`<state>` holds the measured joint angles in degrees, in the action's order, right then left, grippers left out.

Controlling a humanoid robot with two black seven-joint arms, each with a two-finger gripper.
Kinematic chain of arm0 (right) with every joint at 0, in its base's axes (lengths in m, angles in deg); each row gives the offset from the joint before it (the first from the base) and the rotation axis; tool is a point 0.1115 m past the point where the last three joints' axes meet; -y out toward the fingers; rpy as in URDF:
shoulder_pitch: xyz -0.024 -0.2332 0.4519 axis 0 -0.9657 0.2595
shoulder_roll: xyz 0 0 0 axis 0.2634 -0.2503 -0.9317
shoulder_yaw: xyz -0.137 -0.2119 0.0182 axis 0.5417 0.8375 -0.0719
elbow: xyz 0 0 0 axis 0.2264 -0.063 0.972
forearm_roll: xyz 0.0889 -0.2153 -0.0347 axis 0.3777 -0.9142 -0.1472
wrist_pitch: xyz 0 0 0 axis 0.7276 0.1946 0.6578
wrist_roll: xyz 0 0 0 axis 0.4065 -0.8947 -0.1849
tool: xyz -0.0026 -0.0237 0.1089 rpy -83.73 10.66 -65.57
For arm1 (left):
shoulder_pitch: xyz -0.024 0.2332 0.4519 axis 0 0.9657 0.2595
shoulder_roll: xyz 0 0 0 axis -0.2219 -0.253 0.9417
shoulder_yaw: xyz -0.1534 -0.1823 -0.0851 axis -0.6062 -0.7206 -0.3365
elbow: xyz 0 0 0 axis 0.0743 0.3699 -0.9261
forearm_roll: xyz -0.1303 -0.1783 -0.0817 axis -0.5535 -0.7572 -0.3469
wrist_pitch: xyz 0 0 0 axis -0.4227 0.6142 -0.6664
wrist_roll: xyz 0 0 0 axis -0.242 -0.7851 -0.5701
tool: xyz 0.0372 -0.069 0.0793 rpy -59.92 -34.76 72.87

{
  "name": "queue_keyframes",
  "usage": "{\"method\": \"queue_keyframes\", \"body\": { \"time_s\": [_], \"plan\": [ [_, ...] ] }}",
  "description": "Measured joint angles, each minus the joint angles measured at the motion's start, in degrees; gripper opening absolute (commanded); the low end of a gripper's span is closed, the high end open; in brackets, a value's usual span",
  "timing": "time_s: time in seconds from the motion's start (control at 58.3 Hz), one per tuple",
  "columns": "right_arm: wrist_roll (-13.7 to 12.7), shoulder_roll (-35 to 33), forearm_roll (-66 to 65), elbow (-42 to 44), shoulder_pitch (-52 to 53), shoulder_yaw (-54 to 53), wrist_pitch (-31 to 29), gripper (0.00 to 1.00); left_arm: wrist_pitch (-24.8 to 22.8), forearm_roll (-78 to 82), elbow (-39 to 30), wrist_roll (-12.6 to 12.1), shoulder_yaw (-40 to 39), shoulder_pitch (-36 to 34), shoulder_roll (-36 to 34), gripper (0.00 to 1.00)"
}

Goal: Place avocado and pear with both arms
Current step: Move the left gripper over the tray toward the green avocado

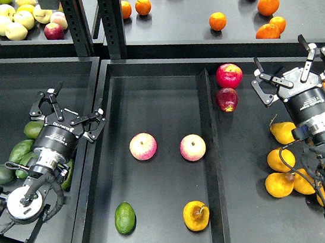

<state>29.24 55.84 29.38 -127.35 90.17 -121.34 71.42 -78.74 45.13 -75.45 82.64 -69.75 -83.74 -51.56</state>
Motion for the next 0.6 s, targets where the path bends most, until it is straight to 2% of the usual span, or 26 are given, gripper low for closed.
{"method": "queue_keyframes", "body": {
  "time_s": [0.446,0.532,0.6],
  "plan": [
    [-0.1,0.0,0.0,0.2,0.0,0.1,-0.5,1.00,-4.1,0.1,0.7,-0.1,-0.9,-0.4,0.0,1.00],
    [-0.1,0.0,0.0,0.2,0.0,0.1,-1.0,1.00,-4.3,0.1,0.7,-1.2,-0.8,-0.9,0.0,1.00],
    [-0.1,0.0,0.0,0.3,0.1,0.0,-1.1,1.00,-4.8,0.1,0.5,-3.6,-0.8,-1.6,0.0,0.99]
  ]
}}
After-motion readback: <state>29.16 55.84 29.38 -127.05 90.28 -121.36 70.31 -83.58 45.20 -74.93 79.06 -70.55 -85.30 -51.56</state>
